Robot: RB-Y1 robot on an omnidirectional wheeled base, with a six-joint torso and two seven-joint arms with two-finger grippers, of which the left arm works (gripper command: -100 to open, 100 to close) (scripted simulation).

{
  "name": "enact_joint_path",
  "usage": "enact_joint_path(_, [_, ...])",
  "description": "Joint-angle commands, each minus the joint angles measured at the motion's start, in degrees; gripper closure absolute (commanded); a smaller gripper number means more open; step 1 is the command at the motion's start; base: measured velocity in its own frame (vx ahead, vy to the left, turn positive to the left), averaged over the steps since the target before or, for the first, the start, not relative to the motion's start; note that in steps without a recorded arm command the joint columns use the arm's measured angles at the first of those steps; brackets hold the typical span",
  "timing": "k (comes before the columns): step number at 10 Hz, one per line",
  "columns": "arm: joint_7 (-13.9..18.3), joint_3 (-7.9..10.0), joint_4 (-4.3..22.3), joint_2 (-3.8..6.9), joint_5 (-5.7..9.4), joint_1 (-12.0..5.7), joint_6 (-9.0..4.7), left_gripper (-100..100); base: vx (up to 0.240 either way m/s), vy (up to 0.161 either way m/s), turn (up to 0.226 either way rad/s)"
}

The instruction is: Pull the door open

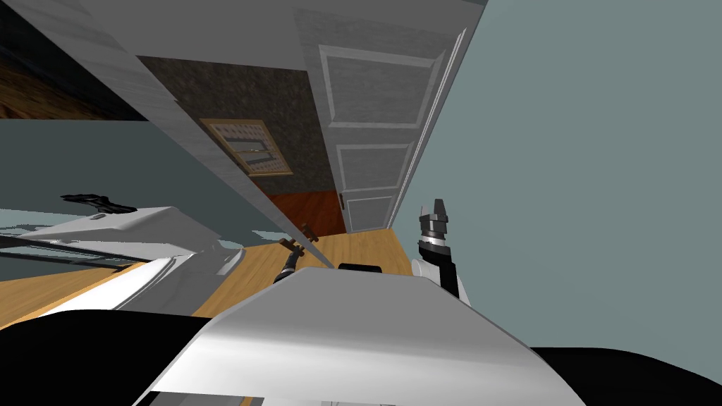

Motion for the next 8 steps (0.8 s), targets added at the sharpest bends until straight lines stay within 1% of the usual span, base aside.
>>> enact_joint_path(1, [2.1, 0.31, 0.1, 0.16, 0.75, -0.98, -0.08, 100, -0.004, 0.008, -0.006])
enact_joint_path(8, [2.1, 0.31, 0.1, 0.16, 0.75, -0.98, -0.08, 100, 0.002, -0.004, 0.002])
